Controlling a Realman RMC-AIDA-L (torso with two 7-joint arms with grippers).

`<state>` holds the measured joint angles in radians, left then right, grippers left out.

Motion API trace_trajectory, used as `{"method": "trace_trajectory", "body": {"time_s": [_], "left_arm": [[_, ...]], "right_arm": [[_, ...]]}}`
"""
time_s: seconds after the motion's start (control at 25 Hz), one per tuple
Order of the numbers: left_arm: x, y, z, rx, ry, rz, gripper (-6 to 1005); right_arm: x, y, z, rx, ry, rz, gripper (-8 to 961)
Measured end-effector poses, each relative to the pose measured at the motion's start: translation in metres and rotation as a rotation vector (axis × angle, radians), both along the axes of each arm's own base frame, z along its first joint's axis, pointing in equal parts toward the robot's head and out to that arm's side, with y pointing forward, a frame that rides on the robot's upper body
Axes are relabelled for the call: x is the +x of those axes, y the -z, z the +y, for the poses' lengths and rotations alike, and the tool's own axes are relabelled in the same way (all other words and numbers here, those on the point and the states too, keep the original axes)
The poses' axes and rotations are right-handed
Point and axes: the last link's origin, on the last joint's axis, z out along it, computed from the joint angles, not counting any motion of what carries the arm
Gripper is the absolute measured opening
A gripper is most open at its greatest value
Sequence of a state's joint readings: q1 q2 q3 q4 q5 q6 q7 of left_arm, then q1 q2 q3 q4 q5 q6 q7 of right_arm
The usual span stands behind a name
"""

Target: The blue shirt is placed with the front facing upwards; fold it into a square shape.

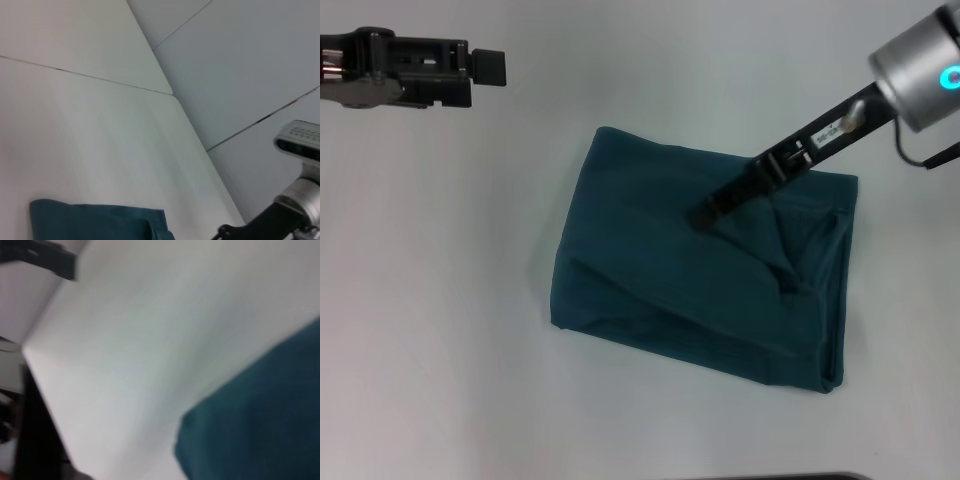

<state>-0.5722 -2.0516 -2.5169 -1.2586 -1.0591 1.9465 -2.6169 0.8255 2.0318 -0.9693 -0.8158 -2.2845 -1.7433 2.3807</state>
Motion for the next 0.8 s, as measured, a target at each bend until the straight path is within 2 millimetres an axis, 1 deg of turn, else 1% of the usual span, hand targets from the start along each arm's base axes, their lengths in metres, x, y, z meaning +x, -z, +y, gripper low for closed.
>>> {"method": "trace_trajectory", "body": {"time_s": [0.08, 0.2, 0.28, 0.48, 0.6, 0.8], "left_arm": [[0.0, 0.001, 0.0, -0.004, 0.001, 0.0, 875], [0.0, 0.003, -0.001, -0.02, 0.007, 0.014, 874], [0.0, 0.004, -0.001, -0.035, 0.024, 0.039, 874], [-0.005, 0.013, -0.005, -0.113, 0.051, 0.138, 874], [-0.008, 0.015, -0.004, -0.113, 0.044, 0.154, 874], [-0.012, 0.013, 0.002, -0.086, 0.023, 0.154, 874]], "right_arm": [[0.0, -0.005, -0.004, -0.021, 0.001, 0.031, 538], [0.008, -0.009, -0.014, -0.061, 0.017, 0.038, 537], [0.015, -0.016, -0.02, -0.079, 0.03, 0.031, 537], [0.039, -0.04, -0.038, -0.113, 0.064, -0.028, 535], [0.052, -0.048, -0.044, -0.107, 0.097, -0.06, 535], [0.067, -0.055, -0.048, -0.098, 0.134, -0.097, 532]]}}
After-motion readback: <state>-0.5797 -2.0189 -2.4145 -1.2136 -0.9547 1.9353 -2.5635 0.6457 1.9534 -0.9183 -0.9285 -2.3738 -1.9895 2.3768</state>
